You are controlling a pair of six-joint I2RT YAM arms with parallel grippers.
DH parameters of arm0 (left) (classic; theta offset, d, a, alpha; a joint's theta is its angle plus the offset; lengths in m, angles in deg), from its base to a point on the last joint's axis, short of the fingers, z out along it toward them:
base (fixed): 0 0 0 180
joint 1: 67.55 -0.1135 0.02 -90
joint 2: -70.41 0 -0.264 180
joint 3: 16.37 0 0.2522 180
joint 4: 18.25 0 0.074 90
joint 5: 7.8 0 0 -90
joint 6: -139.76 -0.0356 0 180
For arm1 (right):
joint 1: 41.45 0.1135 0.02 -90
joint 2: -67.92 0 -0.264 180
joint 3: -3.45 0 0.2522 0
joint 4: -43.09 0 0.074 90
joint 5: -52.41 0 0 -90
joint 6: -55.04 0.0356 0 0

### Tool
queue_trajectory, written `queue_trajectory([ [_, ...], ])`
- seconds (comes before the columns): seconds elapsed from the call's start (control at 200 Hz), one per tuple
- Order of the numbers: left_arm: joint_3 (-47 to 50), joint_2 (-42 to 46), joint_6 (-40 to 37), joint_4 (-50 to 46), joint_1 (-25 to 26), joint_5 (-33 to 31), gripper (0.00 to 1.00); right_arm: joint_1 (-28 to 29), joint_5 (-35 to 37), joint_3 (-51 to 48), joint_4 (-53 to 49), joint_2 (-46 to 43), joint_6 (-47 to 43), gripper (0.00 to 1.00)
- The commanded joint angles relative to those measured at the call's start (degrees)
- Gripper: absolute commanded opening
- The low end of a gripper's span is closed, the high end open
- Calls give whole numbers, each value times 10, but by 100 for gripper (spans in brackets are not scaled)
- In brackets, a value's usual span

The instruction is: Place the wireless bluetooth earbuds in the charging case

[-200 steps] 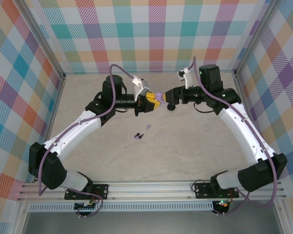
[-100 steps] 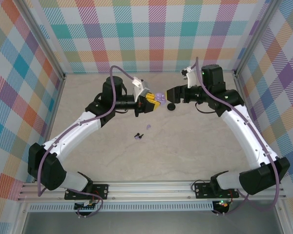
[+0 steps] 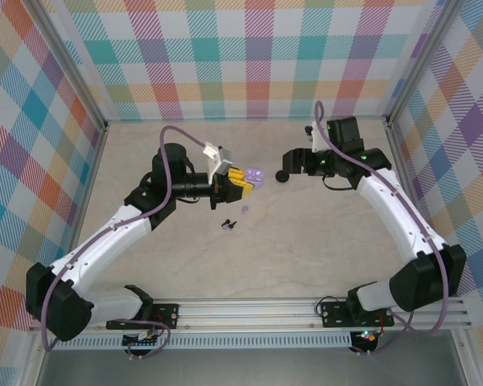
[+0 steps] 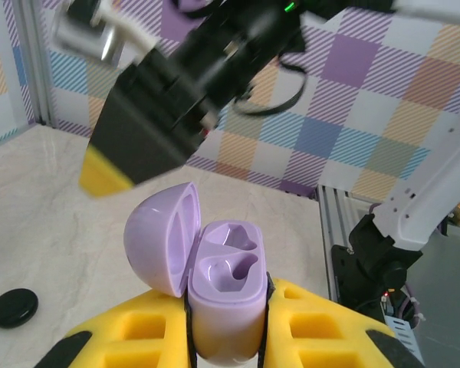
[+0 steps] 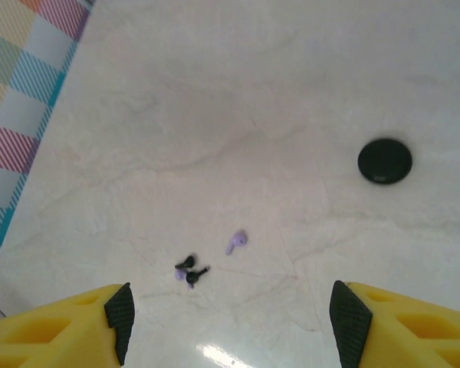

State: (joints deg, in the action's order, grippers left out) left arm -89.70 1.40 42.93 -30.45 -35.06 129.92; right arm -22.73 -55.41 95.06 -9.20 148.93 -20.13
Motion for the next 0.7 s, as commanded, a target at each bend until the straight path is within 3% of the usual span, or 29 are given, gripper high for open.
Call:
queue_trajectory([
  [0.0, 26, 35, 25, 30, -3, 23, 14, 5, -50, -32, 17, 37, 36, 69],
  [0.45, 93, 126, 62, 29, -2, -8, 15, 90, -47, 36, 22, 242, 65, 58],
  [0.695, 84, 138, 63, 5, -2, -1, 15, 126, -23, 99, -5, 333, 76, 52],
])
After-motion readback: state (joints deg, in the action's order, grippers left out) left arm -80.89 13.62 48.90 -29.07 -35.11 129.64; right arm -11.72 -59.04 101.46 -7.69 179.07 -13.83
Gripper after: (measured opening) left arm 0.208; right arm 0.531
